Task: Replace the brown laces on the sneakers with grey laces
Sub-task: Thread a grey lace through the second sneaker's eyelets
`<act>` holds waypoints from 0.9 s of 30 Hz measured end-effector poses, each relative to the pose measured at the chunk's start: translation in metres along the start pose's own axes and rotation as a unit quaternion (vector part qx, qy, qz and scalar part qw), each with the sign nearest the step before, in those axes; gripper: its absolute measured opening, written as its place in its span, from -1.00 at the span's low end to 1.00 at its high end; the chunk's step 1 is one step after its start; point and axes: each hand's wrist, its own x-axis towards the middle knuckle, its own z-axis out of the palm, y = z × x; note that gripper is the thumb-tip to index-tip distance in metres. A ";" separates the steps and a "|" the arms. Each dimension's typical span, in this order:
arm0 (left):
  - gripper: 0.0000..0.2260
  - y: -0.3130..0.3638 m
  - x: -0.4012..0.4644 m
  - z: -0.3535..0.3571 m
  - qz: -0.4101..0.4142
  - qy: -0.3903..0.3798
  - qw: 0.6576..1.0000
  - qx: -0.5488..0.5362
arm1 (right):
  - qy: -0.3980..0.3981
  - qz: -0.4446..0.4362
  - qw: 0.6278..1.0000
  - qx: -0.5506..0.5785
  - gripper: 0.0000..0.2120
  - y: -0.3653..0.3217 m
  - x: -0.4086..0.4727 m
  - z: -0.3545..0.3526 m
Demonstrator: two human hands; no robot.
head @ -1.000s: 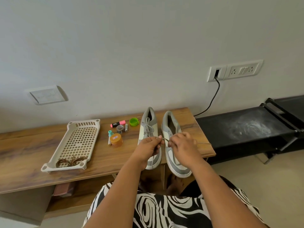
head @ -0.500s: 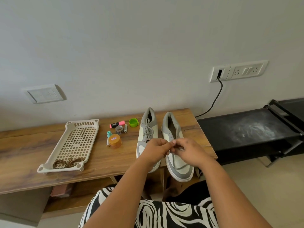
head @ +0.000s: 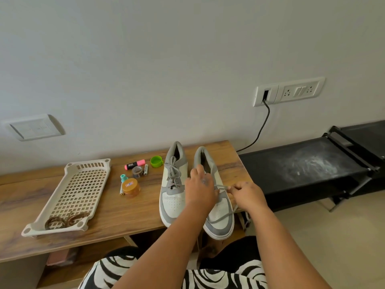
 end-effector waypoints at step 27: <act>-0.84 -0.110 -0.019 -0.061 -0.240 0.023 0.970 -0.011 | 0.029 0.013 0.996 0.089 -0.86 -0.012 0.006 0.018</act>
